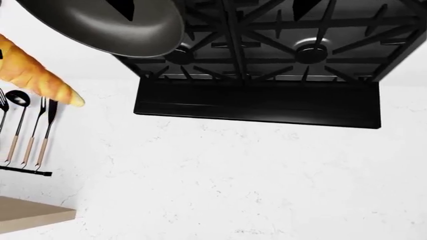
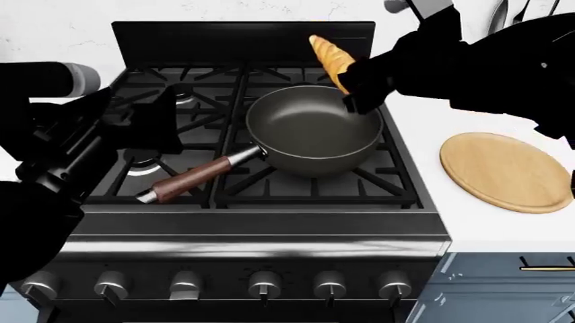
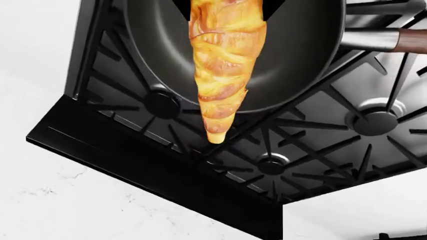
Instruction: Pick the croissant and place it on the pan. Then turn on the stove to warm the croissant.
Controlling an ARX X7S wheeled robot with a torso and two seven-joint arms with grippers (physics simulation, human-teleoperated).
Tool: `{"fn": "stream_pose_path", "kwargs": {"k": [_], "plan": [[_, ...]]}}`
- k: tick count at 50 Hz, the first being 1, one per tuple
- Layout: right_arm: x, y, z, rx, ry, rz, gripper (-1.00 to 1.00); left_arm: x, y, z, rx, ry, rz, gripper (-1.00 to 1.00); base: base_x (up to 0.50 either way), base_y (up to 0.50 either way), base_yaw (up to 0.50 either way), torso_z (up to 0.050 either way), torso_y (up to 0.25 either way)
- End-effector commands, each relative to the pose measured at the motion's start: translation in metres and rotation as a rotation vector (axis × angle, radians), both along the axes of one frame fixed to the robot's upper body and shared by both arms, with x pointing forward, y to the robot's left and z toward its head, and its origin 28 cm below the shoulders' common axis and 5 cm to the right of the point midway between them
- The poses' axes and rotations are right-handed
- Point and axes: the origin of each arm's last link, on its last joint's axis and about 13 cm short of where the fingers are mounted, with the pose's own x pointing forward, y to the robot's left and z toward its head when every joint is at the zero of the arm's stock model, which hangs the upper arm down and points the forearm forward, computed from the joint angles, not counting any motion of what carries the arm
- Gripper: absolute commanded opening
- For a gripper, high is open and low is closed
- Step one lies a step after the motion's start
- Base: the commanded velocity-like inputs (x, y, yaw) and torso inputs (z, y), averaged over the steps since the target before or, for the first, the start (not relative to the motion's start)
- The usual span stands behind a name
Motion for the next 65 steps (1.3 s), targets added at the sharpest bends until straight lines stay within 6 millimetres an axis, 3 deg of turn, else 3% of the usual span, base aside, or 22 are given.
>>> {"fn": "stream_pose_path", "kwargs": {"k": [1, 14, 31, 65], "plan": [[0.01, 0.001, 0.005, 0.008, 0.075, -0.002, -1.0, -0.001, 0.001, -0.002, -0.008, 0.002, -0.003, 1.0, 0.0, 0.0, 0.0, 0.0, 0.0], [0.017, 0.0, -0.007, -0.018, 0.157, 0.025, -1.0, 0.0, -0.001, -0.003, -0.009, 0.005, -0.004, 1.0, 0.0, 0.0, 0.0, 0.0, 0.0], [0.034, 0.004, -0.011, -0.037, 0.147, 0.021, -1.0, -0.003, 0.002, -0.004, -0.013, 0.006, 0.009, 1.0, 0.0, 0.0, 0.0, 0.0, 0.0], [0.049, 0.014, -0.033, -0.076, 0.178, 0.047, -1.0, -0.008, 0.005, -0.004, -0.03, 0.0, 0.018, 1.0, 0.0, 0.0, 0.0, 0.0, 0.0]]}}
